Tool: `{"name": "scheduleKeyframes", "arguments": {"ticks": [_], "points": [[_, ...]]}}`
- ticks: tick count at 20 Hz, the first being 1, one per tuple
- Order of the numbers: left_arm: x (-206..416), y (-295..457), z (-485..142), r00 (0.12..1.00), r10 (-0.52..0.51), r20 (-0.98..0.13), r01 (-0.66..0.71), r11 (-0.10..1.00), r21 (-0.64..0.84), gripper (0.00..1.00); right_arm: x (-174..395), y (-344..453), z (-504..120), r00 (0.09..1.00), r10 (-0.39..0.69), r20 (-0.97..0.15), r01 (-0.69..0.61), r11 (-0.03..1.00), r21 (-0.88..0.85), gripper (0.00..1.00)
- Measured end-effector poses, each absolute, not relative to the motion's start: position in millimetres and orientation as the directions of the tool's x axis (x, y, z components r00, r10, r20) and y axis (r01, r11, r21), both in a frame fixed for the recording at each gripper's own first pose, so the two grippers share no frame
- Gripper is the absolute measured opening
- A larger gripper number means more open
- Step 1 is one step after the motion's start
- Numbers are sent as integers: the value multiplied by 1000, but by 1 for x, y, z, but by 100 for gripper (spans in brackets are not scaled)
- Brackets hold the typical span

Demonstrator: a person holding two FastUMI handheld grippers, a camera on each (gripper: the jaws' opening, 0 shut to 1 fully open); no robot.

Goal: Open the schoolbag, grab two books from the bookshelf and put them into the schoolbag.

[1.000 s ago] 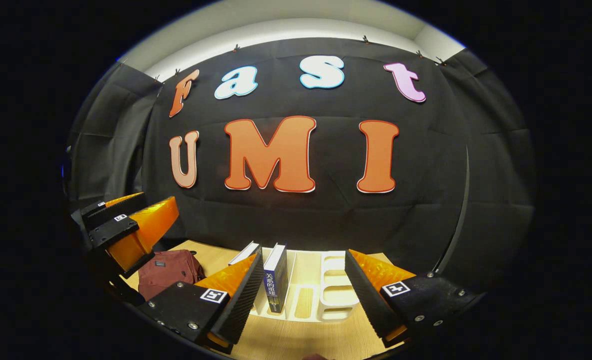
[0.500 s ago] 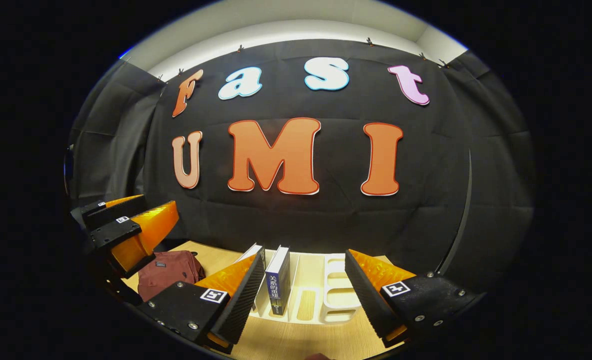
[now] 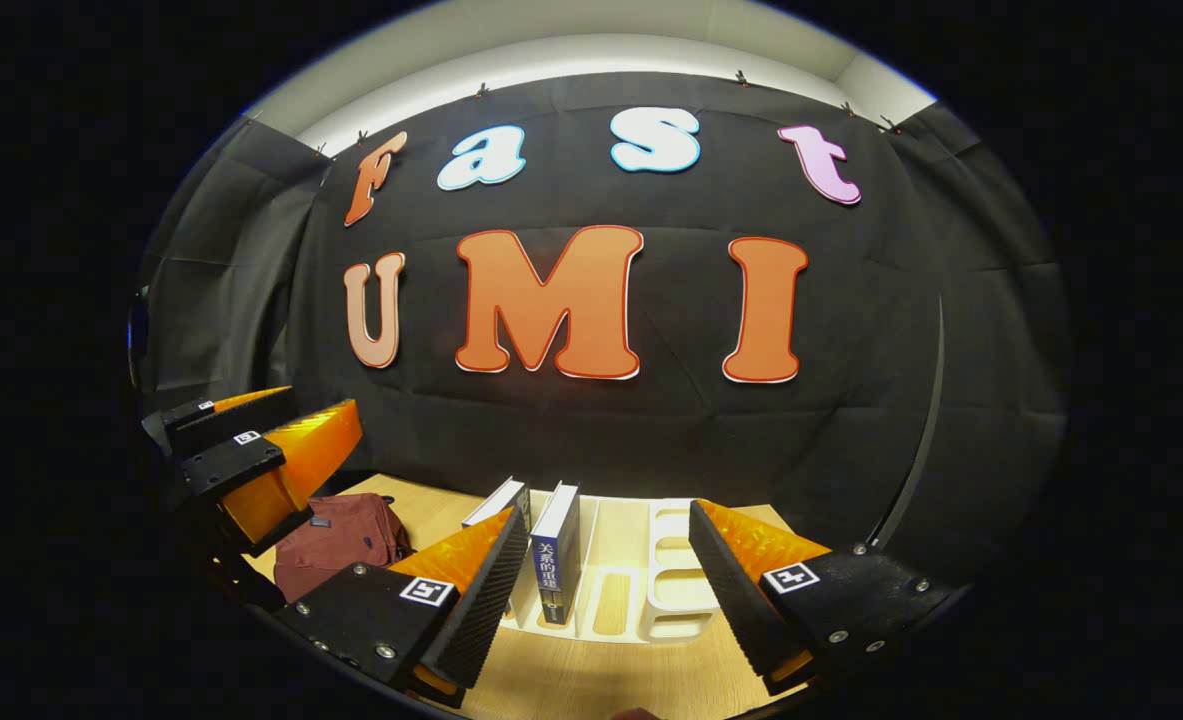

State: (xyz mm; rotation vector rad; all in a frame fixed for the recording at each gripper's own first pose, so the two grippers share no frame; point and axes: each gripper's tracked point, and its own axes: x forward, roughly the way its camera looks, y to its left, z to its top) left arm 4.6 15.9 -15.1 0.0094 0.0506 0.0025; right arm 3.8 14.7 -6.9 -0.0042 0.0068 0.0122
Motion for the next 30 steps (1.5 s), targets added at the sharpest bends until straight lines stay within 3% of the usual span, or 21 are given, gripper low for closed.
{"name": "scheduleKeyframes", "arguments": {"ticks": [18, 30], "points": [[12, 22, -26, 998, -2, -70, 5, 999, 42, 94, 12, 14, -9, 1000, 7, -11, -7, 1000, -11, 96], [13, 38, -115, 952, -2, -306, 66, 978, 200, 97, 18, 1, -28, 998, -30, -60, 29, 1000, -8, 96]]}}
